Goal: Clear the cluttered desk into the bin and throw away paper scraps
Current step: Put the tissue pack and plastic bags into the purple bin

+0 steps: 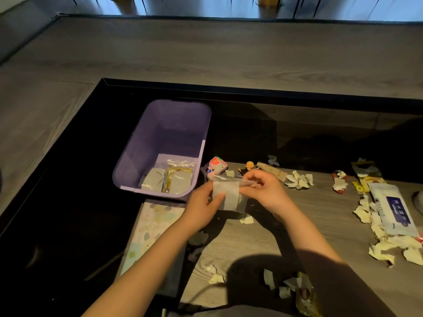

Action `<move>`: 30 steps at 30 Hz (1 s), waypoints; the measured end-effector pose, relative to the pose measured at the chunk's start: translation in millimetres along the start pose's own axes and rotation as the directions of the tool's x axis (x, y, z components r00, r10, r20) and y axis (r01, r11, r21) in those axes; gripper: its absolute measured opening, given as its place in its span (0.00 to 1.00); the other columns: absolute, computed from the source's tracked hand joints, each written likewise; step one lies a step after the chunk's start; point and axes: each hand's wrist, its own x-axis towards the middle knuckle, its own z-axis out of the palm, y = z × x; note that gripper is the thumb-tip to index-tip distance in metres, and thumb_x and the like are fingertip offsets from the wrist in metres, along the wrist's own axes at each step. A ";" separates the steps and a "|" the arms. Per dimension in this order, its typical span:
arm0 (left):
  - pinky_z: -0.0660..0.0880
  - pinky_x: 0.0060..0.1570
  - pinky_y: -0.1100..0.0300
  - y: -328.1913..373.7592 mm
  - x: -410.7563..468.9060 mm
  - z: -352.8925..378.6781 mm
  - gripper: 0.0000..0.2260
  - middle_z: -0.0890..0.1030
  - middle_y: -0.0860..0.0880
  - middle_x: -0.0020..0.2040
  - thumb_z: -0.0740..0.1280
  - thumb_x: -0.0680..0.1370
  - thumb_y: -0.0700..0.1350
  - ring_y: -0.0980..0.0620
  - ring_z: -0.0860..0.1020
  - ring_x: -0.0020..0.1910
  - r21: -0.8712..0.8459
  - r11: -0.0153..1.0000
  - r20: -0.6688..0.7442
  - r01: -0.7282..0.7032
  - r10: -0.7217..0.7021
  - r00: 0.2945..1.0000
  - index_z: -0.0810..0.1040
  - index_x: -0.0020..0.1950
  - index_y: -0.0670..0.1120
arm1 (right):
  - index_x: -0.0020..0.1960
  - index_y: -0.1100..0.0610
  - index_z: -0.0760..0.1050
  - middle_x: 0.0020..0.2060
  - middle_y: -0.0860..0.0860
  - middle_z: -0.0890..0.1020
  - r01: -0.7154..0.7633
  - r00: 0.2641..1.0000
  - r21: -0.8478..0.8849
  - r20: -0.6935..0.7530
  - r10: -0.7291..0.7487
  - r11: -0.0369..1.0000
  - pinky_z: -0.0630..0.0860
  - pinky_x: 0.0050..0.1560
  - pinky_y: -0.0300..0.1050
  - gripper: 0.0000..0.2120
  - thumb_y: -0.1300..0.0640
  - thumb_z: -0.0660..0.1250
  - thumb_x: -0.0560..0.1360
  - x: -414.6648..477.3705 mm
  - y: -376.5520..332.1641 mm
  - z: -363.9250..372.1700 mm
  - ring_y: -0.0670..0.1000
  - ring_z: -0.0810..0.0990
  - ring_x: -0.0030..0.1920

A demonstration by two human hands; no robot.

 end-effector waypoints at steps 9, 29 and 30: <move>0.72 0.41 0.66 11.0 -7.3 -51.4 0.06 0.77 0.51 0.46 0.63 0.78 0.40 0.50 0.76 0.46 -0.127 0.992 -0.309 -0.005 -0.035 0.951 0.73 0.54 0.47 | 0.57 0.52 0.77 0.53 0.52 0.81 -0.077 0.994 -0.157 -0.089 0.063 0.985 0.76 0.56 0.49 0.11 0.61 0.63 0.77 75.2 15.9 19.3 0.53 0.79 0.55; 0.75 0.44 0.46 -7.0 6.1 -73.3 0.08 0.76 0.36 0.45 0.63 0.78 0.43 0.45 0.74 0.42 -0.058 0.989 -0.335 0.137 -0.148 0.930 0.72 0.50 0.38 | 0.67 0.56 0.66 0.62 0.56 0.72 0.115 0.981 -0.943 0.157 0.114 0.311 0.67 0.61 0.53 0.28 0.57 0.71 0.70 123.6 24.1 56.9 0.57 0.68 0.64; 0.75 0.40 0.51 -6.7 5.8 -72.6 0.08 0.76 0.36 0.42 0.63 0.78 0.43 0.46 0.73 0.40 -0.049 0.990 -0.336 0.135 -0.143 0.931 0.71 0.49 0.37 | 0.66 0.56 0.65 0.61 0.56 0.73 0.085 0.983 -0.938 0.134 0.126 0.336 0.67 0.61 0.52 0.28 0.57 0.71 0.69 122.4 24.2 57.2 0.57 0.69 0.63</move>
